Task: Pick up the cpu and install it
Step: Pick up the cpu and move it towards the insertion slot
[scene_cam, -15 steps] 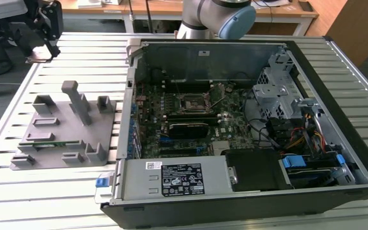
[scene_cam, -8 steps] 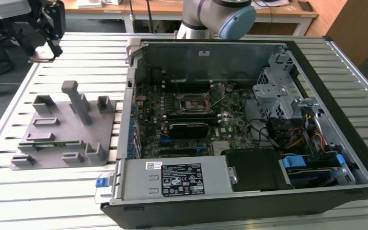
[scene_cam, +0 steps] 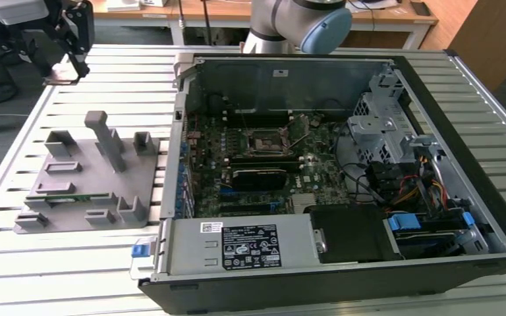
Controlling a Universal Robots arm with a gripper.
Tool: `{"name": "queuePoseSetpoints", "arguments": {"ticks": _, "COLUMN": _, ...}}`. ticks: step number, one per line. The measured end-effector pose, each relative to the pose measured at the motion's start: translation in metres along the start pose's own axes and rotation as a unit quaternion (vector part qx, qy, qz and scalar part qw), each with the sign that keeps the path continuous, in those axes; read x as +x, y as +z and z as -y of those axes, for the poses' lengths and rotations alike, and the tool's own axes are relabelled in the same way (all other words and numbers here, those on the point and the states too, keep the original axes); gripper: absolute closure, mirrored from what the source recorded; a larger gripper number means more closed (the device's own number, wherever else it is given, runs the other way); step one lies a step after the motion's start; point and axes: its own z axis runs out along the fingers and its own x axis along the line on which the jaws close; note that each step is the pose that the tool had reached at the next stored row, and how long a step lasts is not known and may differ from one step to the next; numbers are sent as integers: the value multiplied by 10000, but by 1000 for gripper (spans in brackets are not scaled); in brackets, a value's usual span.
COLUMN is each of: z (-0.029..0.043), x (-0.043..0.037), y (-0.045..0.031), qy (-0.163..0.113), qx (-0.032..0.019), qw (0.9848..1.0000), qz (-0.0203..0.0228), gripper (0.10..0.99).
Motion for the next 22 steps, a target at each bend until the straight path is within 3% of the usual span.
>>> {"name": "queuePoseSetpoints", "arguments": {"ticks": 22, "z": -48, "x": -113, "y": 3, "qy": 0, "qx": 14, "qw": 10000, "qz": 0, "gripper": 549}}
